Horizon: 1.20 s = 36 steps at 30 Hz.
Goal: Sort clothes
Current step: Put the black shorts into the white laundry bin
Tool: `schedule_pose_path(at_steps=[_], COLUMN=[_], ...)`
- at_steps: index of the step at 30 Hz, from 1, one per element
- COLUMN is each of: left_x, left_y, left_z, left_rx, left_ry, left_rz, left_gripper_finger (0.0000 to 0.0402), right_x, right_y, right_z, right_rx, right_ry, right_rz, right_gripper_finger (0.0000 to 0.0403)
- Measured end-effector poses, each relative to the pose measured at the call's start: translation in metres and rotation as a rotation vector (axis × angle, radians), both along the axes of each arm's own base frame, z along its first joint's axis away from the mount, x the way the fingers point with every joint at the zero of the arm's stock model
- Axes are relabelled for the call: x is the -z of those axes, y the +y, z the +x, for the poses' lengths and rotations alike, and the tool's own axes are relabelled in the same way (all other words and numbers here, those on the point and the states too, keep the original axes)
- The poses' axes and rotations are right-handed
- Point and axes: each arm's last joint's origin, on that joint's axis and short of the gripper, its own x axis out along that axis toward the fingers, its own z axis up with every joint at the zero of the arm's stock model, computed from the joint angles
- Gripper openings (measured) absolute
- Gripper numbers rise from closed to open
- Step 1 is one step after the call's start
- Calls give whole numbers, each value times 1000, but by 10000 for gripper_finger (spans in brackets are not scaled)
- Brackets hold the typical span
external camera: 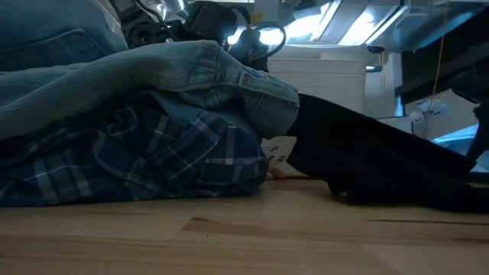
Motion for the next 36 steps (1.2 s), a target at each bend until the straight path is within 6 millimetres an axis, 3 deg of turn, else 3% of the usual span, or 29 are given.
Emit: schedule_pose_path(at_steps=[9,16,19,21,27,32,36], left_x=[0,0,0,0,0,0,0], left_y=[0,0,0,0,0,0,0], left_z=[0,0,0,0,0,0,0], left_rx=[6,6,6,6,7,6,6], left_ry=[0,0,0,-1,-1,-1,-1], left_rz=[18,16,16,16,19,16,17], left_gripper_finger=[15,15,15,15,15,15,15], right_x=[3,0,-8,-18,-48,-64,-59], right_y=[3,6,5,5,16,26,28], right_z=[4,5,3,5,18,24,23], right_rx=[-150,-147,-42,25,10,-29,-38], right_ry=[-22,27,49,-30,-168,-80,-15], right_rz=[-55,-16,-24,-79,-189,-157,-85], right_gripper_finger=[182,181,181,181,181,181,181])
